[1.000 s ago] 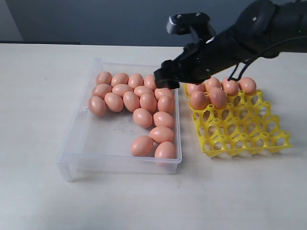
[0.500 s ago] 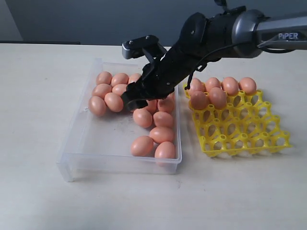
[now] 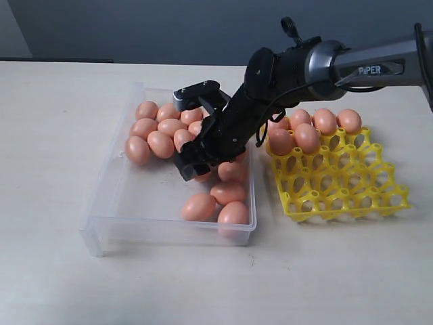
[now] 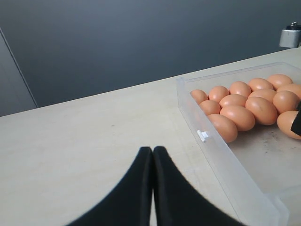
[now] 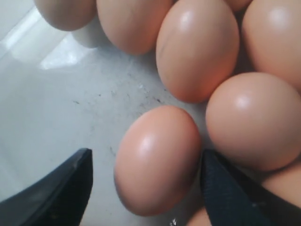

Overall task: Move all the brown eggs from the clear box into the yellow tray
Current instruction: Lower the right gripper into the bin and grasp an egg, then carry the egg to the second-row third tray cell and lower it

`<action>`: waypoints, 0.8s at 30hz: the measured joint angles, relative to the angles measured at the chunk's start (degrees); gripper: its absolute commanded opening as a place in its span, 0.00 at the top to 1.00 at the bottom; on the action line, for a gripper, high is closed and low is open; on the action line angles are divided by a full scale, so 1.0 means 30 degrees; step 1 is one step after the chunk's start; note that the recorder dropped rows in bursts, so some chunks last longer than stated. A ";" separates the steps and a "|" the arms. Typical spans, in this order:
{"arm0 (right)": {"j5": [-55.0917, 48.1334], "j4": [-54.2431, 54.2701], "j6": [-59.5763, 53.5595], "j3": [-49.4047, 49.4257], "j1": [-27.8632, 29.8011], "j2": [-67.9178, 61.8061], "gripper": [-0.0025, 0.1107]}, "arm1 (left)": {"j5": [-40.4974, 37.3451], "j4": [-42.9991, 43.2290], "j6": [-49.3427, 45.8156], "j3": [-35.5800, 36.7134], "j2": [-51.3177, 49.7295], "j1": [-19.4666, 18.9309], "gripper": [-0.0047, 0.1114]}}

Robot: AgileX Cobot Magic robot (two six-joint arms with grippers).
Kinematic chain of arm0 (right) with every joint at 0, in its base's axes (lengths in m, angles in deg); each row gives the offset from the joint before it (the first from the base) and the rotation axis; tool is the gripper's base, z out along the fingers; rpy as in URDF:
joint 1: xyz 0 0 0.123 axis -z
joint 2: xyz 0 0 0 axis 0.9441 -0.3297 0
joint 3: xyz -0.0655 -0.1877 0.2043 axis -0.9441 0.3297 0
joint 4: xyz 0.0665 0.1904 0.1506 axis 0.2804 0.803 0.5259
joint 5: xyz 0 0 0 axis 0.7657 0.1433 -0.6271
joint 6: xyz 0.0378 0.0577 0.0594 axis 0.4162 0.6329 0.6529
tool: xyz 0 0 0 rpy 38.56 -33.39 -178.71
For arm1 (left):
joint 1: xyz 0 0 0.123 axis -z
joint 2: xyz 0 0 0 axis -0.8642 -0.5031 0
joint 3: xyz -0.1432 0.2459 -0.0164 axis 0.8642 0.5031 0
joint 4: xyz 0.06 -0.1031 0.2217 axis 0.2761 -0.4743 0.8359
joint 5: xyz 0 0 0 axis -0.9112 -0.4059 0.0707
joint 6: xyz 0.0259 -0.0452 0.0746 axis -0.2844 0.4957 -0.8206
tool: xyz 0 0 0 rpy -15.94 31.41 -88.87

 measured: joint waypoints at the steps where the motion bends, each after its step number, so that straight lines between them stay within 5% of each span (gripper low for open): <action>1: 0.0079 0.0000 0.0000 0.0000 0.0000 -0.0102 0.46 | 0.0000 0.0000 0.0000 0.0000 0.0000 0.0000 0.96; 9: 0.0625 0.0115 0.0179 -0.0028 0.0000 -0.0351 0.98 | 0.0000 0.0000 0.0000 0.0000 0.0000 0.0000 0.96; 15: 0.1687 0.1638 0.0021 0.0407 0.0000 0.0588 0.98 | 0.0000 0.0000 0.0000 0.0000 0.0000 0.0000 0.96; 24: 1.2074 0.3507 -0.0501 0.7785 0.1035 0.7804 0.98 | 0.0000 0.0000 0.0000 0.0000 0.0000 0.0000 0.96</action>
